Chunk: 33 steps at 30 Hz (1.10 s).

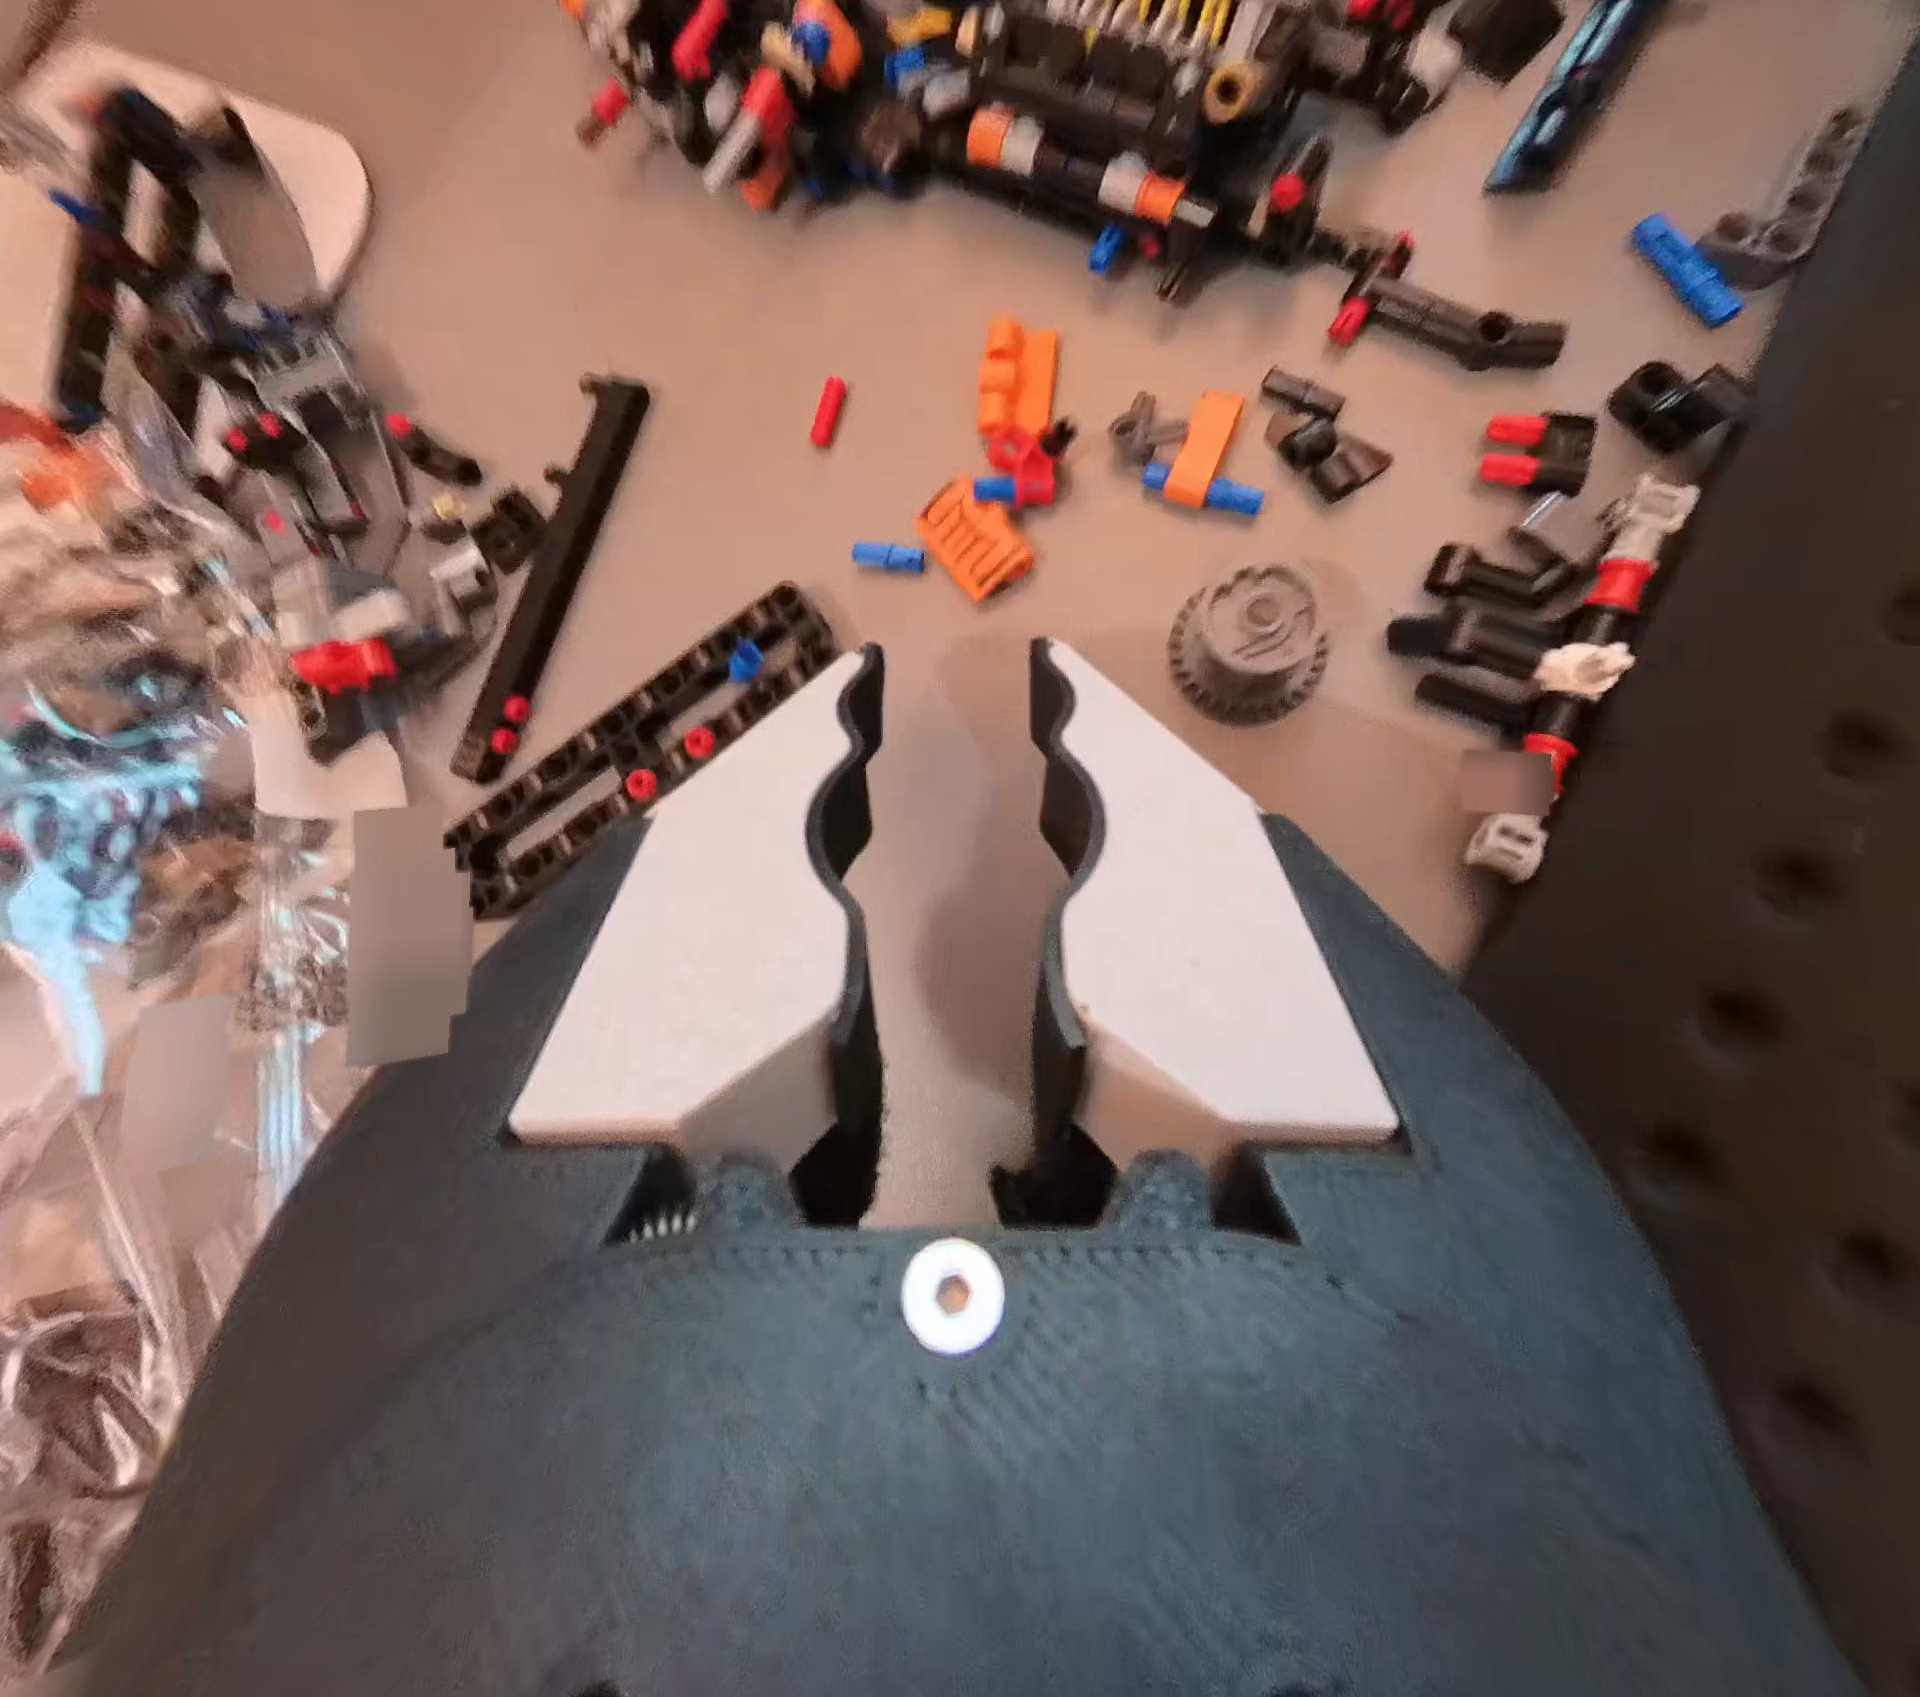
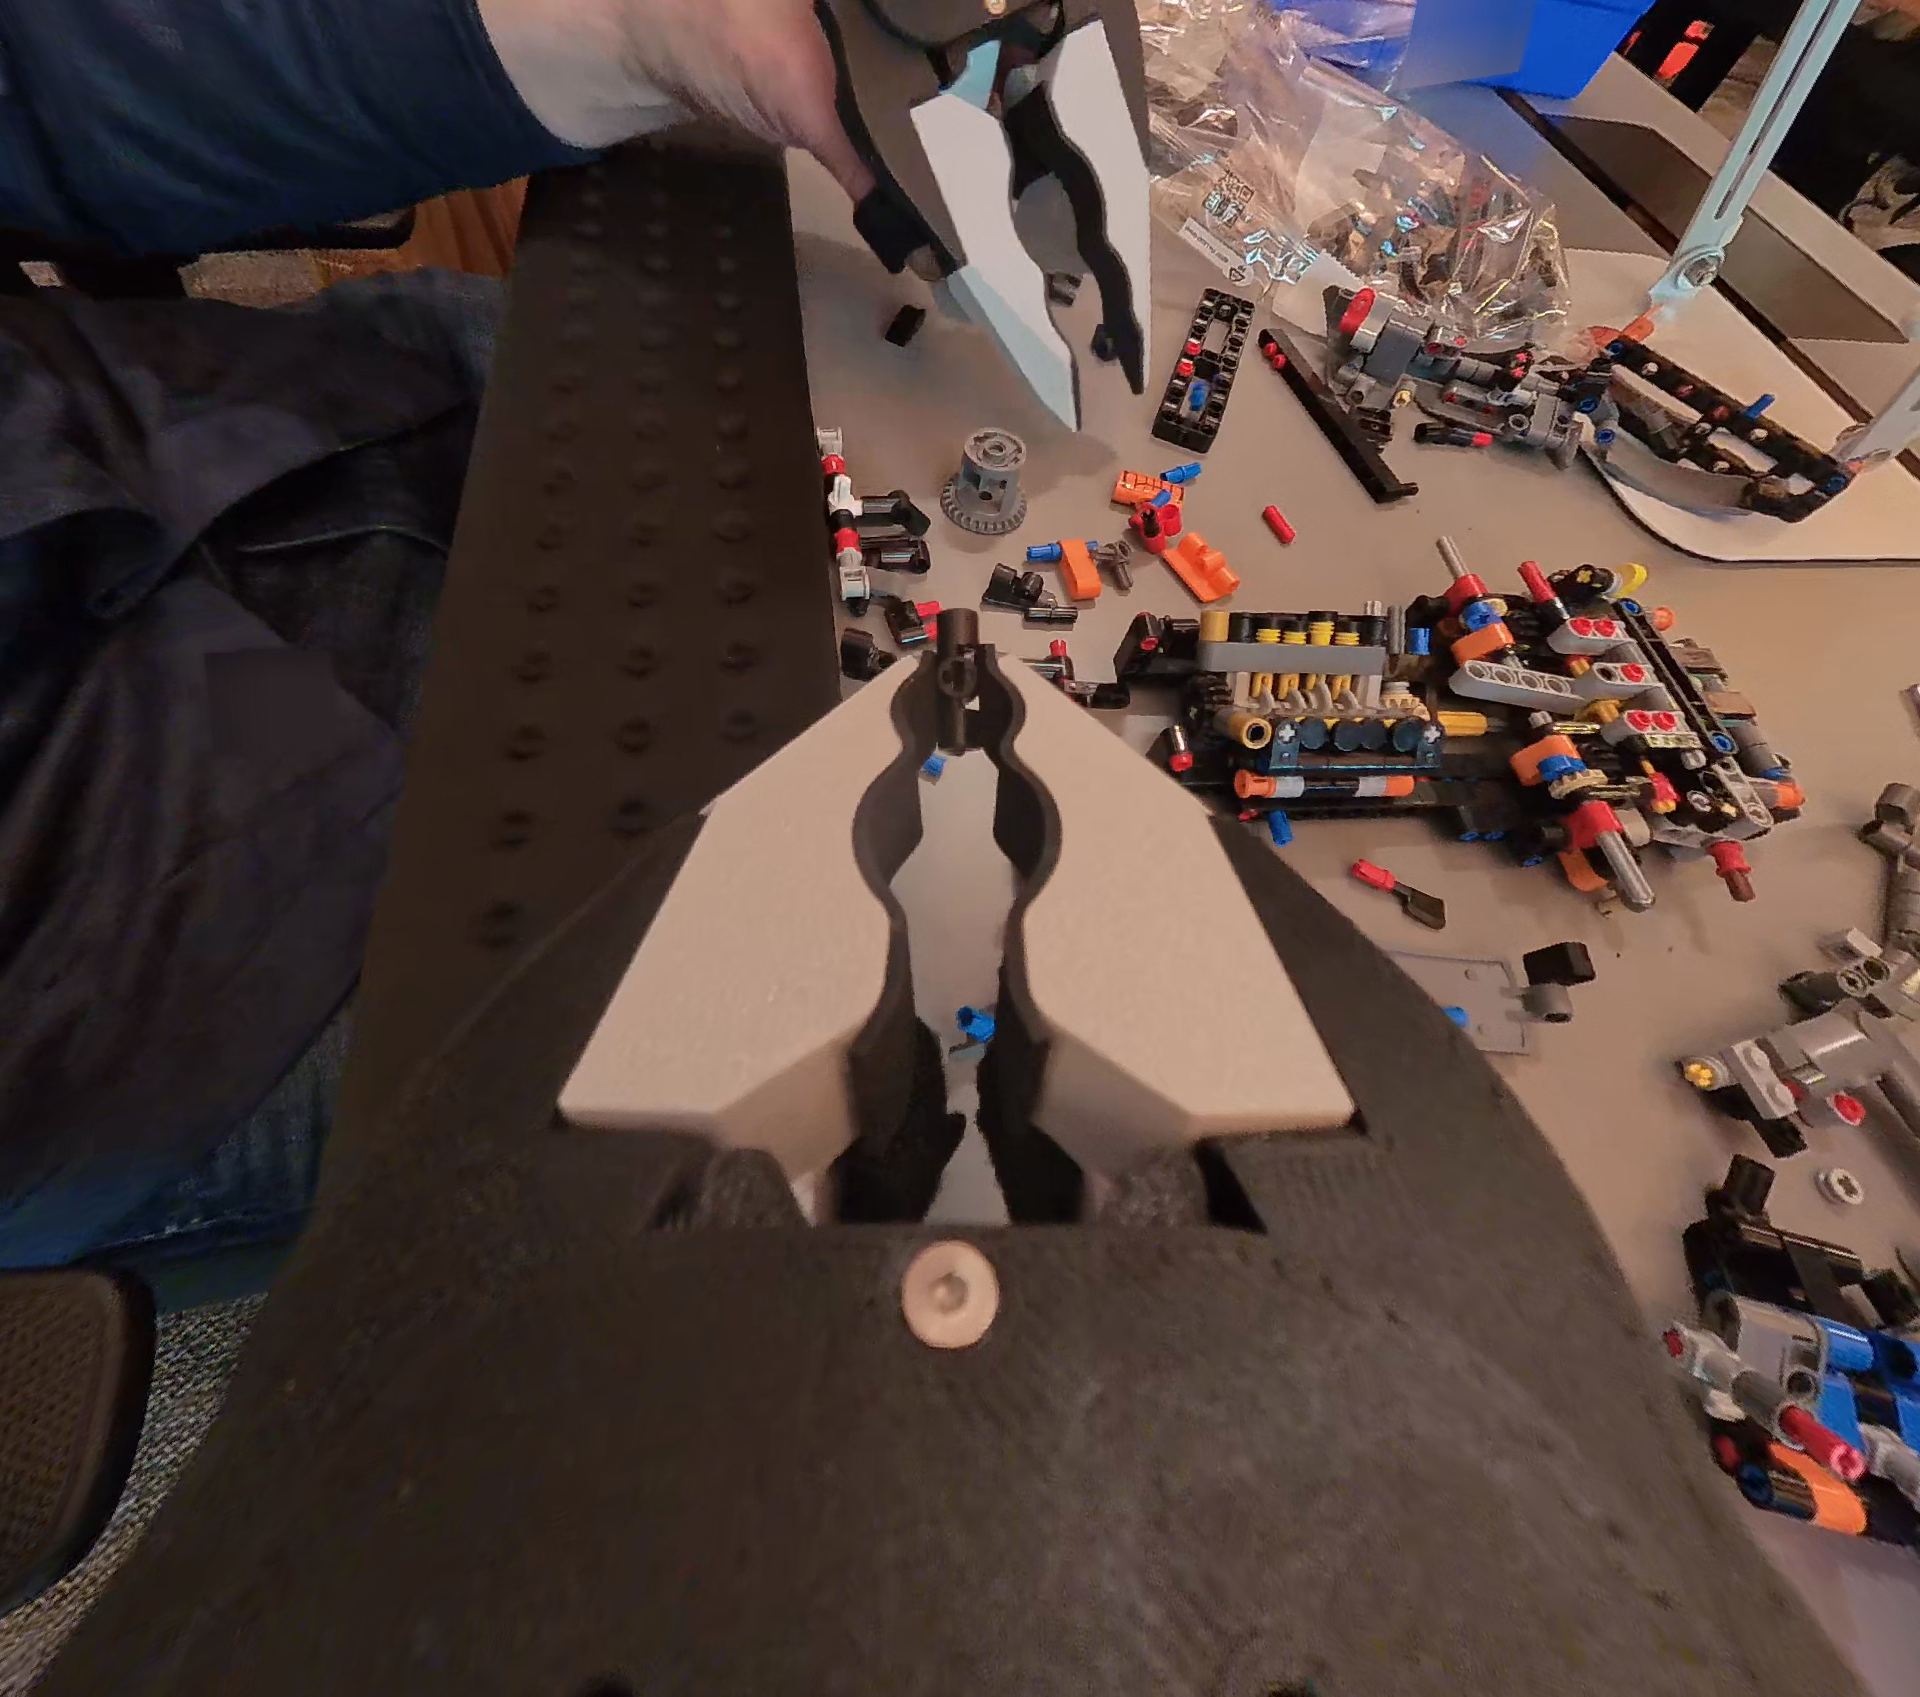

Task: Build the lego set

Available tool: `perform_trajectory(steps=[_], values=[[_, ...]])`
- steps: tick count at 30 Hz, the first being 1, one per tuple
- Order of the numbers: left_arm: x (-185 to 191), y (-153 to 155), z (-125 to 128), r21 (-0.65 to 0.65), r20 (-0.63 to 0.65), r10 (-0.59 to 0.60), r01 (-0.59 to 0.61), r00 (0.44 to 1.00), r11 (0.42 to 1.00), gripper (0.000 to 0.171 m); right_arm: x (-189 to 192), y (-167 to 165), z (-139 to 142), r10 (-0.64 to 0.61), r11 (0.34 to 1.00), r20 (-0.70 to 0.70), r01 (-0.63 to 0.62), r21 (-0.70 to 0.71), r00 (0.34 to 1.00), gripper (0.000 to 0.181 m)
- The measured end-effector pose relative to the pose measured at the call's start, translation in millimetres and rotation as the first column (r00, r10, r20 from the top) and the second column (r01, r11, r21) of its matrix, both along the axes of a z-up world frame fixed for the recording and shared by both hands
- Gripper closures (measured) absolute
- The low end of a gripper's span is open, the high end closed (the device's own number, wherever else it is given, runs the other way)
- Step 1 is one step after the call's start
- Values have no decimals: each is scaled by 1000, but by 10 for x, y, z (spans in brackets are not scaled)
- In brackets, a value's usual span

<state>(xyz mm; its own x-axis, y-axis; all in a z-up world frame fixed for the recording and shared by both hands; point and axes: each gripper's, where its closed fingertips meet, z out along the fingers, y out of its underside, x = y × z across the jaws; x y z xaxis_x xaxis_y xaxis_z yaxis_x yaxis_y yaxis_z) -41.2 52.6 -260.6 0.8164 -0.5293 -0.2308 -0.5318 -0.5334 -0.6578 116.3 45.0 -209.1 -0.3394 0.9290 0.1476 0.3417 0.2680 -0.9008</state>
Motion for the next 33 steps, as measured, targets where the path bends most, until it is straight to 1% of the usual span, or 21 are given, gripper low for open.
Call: perform_trajectory(steps=[2, 3, 4, 6, 10, 11, 12, 13, 15, 18, 20, 22, 24, 27, 29, 31, 33], values=[[165, 9, 181, 98, 5, -55, 54, 998, 994, 145, -16, 11, 11, -12, 1000, -10, 13, 20, 1000, 176], [321, -5, 283, 140, 36, -104, 98, 994, 985, 145, -27, 11, 12, -17, 999, -13, 17, 31, 1000, 176], [506, -29, 384, 189, 62, -168, 154, 984, 970, 146, -39, 5, 2, -17, 999, -9, 18, 39, 1000, 177], [845, -73, 516, 270, 67, -274, 247, 959, 931, 148, -67, 12, -39, -32, 997, 6, 31, 75, 999, 176], [1426, -123, 555, 300, 123, -425, 375, 897, 877, 147, -133, -5, -84, -46, 983, 7, 44, 176, 999, 176], [1523, -132, 539, 294, 121, -449, 400, 885, 868, 148, -142, -12, -101, -45, 981, 13, 42, 187, 999, 176], [1572, -117, 515, 293, 97, -455, 412, 885, 863, 149, -146, -16, -117, -45, 981, 20, 40, 192, 999, 176], [1584, -93, 466, 280, 68, -450, 415, 891, 866, 153, -145, -6, -137, -50, 979, 30, 43, 199, 998, 176], [1591, -68, 415, 264, 65, -442, 412, 894, 872, 155, -138, 8, -162, -53, 977, 39, 44, 210, 998, 176], [1593, -91, 453, 271, 120, -451, 408, 884, 872, 160, -130, -22, -130, -35, 977, 19, 30, 213, 999, 176], [1583, -110, 478, 270, 167, -459, 407, 872, 872, 166, -126, -61, -115, -14, 976, 7, 12, 216, 1000, 176], [1588, -136, 501, 267, 211, -470, 412, 857, 871, 167, -124, -86, -101, 0, 974, -3, 1, 226, 1000, 176], [1588, -151, 496, 266, 203, -473, 417, 857, 869, 167, -126, -95, -100, 4, 973, -9, -2, 231, 1000, 176], [1576, -163, 523, 266, 242, -471, 409, 848, 873, 167, -125, -93, -82, 5, 977, -16, -1, 214, 1000, 175], [1486, -148, 567, 277, 262, -455, 385, 851, 880, 167, -118, -29, -90, -24, 977, -13, 26, 212, 1000, 170], [1373, -151, 653, 294, 328, -443, 356, 834, 887, 167, -108, 29, -73, -48, 980, -18, 50, 192, 999, 168], [1186, -109, 695, 299, 347, -403, 307, 847, 903, 167, -98, 89, -43, -74, 980, -34, 79, 185, 997, 167]])
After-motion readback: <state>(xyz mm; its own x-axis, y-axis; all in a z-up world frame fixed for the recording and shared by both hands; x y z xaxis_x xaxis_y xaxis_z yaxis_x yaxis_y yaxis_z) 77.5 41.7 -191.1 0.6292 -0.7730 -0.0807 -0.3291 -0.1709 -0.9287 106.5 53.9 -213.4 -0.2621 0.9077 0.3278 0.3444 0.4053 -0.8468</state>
